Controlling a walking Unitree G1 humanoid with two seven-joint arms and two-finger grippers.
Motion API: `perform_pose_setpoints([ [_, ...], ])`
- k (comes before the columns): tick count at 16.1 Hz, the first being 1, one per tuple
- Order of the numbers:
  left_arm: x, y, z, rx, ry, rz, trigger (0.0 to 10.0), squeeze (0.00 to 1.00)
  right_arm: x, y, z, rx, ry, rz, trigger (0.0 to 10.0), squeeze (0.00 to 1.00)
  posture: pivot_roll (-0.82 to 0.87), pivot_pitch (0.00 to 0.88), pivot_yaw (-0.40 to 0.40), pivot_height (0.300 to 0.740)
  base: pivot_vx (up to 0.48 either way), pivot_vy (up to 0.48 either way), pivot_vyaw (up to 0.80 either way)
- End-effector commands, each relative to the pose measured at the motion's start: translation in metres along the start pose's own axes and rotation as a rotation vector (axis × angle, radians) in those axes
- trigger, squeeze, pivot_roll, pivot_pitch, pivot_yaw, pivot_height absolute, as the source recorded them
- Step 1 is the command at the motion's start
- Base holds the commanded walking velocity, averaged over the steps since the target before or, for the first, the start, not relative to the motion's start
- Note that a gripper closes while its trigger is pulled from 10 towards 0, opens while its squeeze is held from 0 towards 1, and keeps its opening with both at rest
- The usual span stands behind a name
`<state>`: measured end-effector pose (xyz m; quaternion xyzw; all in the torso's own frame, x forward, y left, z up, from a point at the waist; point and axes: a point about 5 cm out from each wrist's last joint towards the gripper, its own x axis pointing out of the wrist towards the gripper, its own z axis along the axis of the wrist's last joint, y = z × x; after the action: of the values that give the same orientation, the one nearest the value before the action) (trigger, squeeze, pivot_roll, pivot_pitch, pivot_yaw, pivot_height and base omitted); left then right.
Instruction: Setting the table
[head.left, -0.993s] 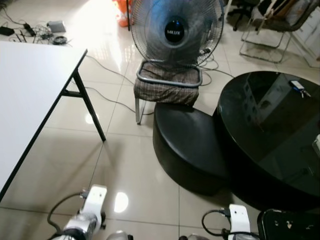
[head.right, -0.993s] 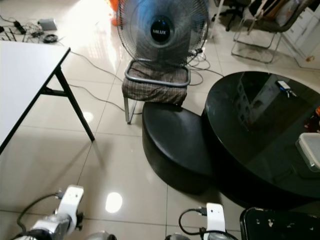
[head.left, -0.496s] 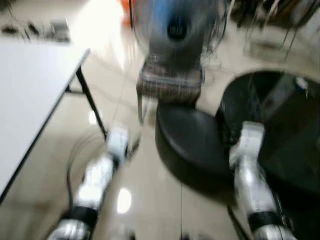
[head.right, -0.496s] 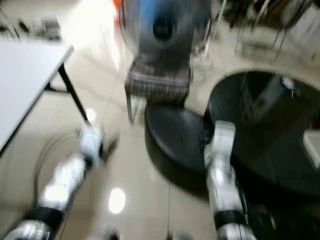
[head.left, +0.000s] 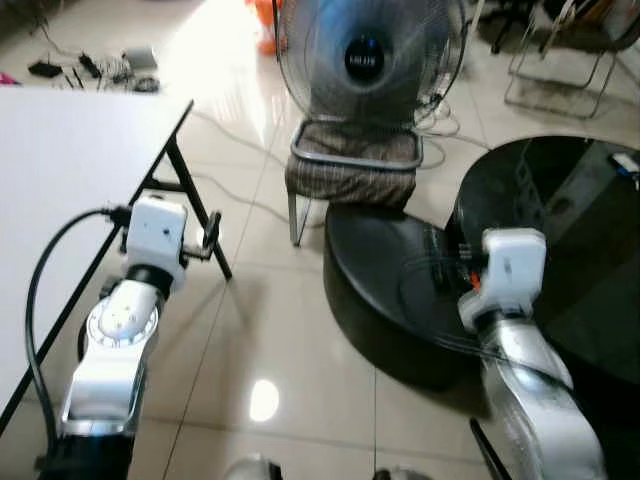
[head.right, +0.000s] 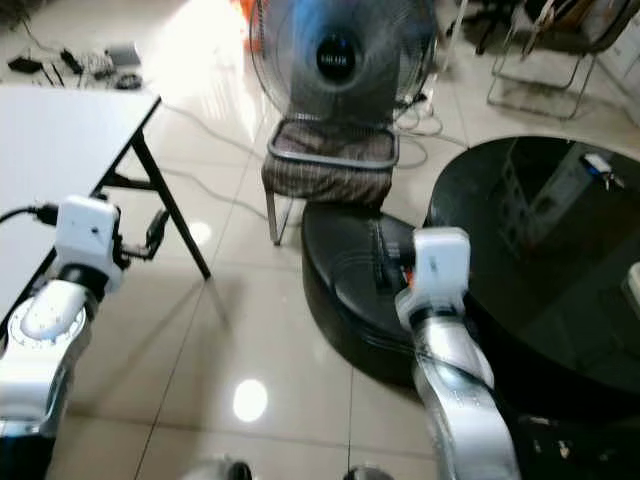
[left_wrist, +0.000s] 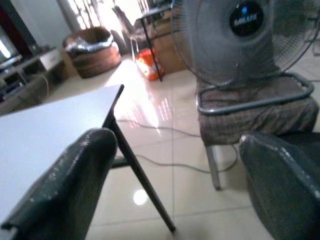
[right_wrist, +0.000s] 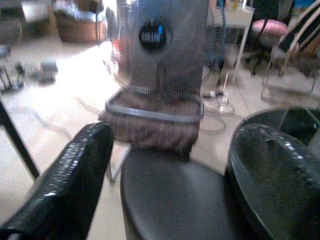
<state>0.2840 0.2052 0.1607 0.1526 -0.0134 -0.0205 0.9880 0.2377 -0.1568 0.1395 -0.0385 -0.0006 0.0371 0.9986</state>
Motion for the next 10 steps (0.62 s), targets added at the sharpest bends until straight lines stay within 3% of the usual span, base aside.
perform_pose_setpoints([
  [1, 0.002, -0.01, 0.016, -0.03, -0.022, -0.041, 10.0, 0.41, -0.007, 0.003, 0.006, 0.002, -0.008, 0.036, 10.0, 1.0, 0.01, 0.025, 0.049, 0.74, 0.0, 0.0, 0.0],
  [2, 0.002, -0.019, 0.016, -0.036, -0.04, -0.077, 10.0, 0.0, -0.012, 0.001, 0.003, -0.001, 0.013, 0.011, 10.0, 1.0, 0.02, 0.004, 0.033, 0.74, 0.0, 0.0, 0.0],
  [3, 0.0, -0.02, 0.015, -0.01, -0.07, -0.064, 10.0, 0.0, -0.011, 0.003, 0.003, -0.006, 0.021, 0.012, 10.0, 1.0, 0.01, 0.0, 0.045, 0.74, 0.0, 0.0, 0.8],
  [4, -0.002, -0.018, 0.017, -0.031, -0.071, -0.029, 10.0, 0.0, -0.008, 0.013, 0.006, -0.034, 0.015, 0.092, 10.0, 1.0, 0.03, 0.0, 0.032, 0.74, 0.0, 0.0, 0.8],
  [5, -0.004, -0.022, 0.015, -0.036, -0.04, 0.02, 10.0, 0.0, 0.0, 0.027, -0.002, -0.033, 0.021, 0.193, 10.0, 1.0, 0.08, 0.0, -0.003, 0.74, 0.0, 0.0, 0.8],
  [6, -0.006, -0.023, 0.013, -0.004, -0.02, 0.026, 10.0, 0.0, 0.0, 0.027, -0.005, -0.035, 0.029, 0.195, 10.0, 1.0, 0.09, 0.0, -0.006, 0.74, 0.0, 0.0, 0.8],
  [7, -0.007, -0.034, 0.013, 0.024, 0.011, -0.078, 10.0, 0.0, 0.007, 0.032, 0.01, 0.032, -0.033, 0.238, 10.0, 0.85, 0.1, 0.0, -0.017, 0.74, 0.0, 0.0, 0.8],
  [8, -0.011, -0.037, 0.013, -0.019, 0.002, -0.103, 10.0, 0.0, 0.008, 0.036, 0.014, 0.058, -0.054, 0.254, 10.0, 0.22, 0.1, 0.0, -0.011, 0.74, 0.0, 0.0, 0.8],
  [9, -0.01, -0.038, 0.012, -0.03, 0.008, -0.101, 10.0, 0.0, 0.009, 0.036, 0.015, 0.06, -0.06, 0.249, 10.0, 0.0, 0.11, 0.0, -0.01, 0.74, 0.0, 0.0, 0.8],
  [10, -0.008, -0.04, 0.014, -0.085, 0.017, -0.122, 10.0, 0.0, 0.011, 0.038, 0.02, 0.086, -0.08, 0.253, 10.0, 0.0, 0.13, 0.0, 0.001, 0.74, 0.0, 0.0, 0.8],
])
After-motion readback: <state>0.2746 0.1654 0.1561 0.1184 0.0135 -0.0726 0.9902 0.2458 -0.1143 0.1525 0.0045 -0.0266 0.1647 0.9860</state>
